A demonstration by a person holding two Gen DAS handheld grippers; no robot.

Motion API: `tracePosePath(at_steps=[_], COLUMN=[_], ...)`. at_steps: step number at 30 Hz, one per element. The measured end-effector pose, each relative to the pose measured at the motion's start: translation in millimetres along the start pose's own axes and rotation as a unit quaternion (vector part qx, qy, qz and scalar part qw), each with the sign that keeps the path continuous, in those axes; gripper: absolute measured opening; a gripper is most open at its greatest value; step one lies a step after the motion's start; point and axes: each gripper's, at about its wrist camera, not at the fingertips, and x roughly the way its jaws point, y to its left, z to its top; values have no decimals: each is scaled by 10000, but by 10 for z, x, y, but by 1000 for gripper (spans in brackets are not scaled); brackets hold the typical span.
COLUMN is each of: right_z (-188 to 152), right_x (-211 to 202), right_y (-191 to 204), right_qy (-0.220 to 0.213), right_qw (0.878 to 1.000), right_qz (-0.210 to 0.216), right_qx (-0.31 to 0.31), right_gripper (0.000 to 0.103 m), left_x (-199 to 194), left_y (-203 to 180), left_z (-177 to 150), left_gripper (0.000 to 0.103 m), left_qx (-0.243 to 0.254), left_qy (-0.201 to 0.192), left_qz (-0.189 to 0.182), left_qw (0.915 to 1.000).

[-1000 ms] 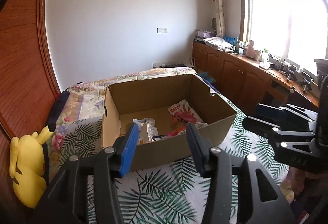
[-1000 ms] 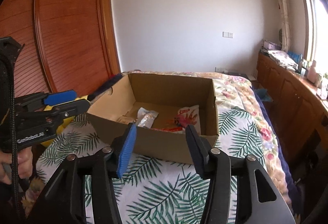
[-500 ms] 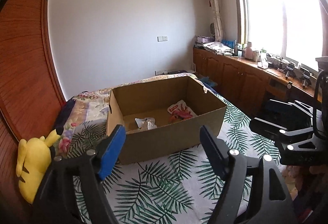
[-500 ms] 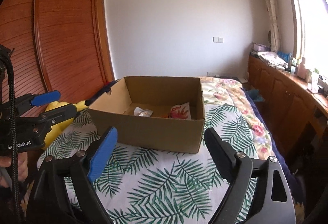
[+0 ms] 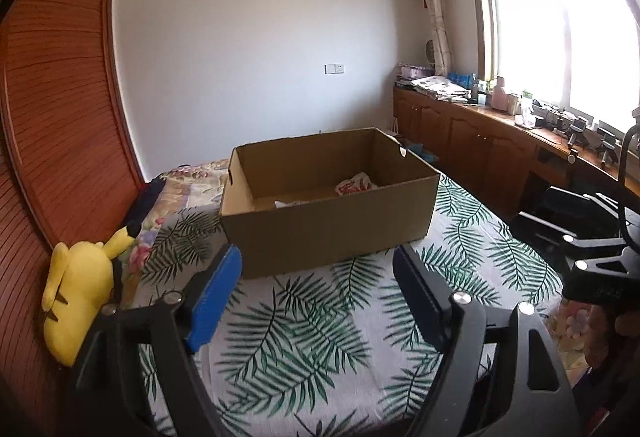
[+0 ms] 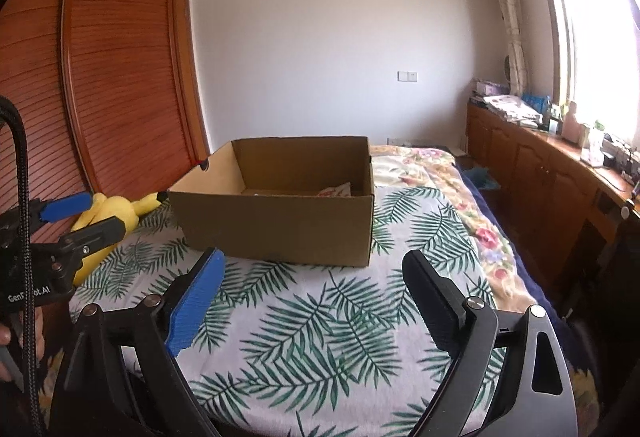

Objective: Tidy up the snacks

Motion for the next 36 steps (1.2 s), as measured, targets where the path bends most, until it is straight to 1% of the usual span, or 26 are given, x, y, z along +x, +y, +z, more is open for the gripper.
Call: tracePosePath(at_steps=[2,6,10,12,17,20,21,24,26,29,36], right_z=[-21,-76,-145,-205,-352,-404,-414,-478,-512,-555,-581], right_x=[-50,-170,-277,-339,-435,-472,-484,-504,-473,-426,-429], right_y=[8,31,95,139,242,273,281,289,283,231,196], right_qy=[-31,-102,-141,-185,-199,-211,-226,-328,-316,-217,-220], right_qw=[10000,9999,9998,9995,9995,9995,9994,9990,9988,9990,9987], right_qz=[-51,-104,-161,-237,-255,-213,-210,-289,-356,-336,-401], right_qx=[-39,-15,-47,-33,39,134,138,100,63,175,211], right_gripper=[92,92,92,92,92,92,92,92,92,91,91], left_x=[-49,-108,-135,-143,-182,-203,-220,-233,-249,-246,-237], left_y=[-12,-45,-42,-12,63,70,62,48,55,69,49], left_z=[-67,-179,-309,-386,-560,-615,-643,-712,-760,-803,-827], left_gripper=[79,79,79,79,79,79,79,79,79,79,79], left_qx=[-47,-136,-164,-255,-432,-414,-369,-291,-317,-404,-459], left_qy=[26,26,89,143,266,264,231,231,239,285,316], left_qz=[-20,212,340,348,367,450,529,625,616,533,457], left_qw=[10000,9997,9992,9990,9980,9978,9976,9974,9973,9974,9974])
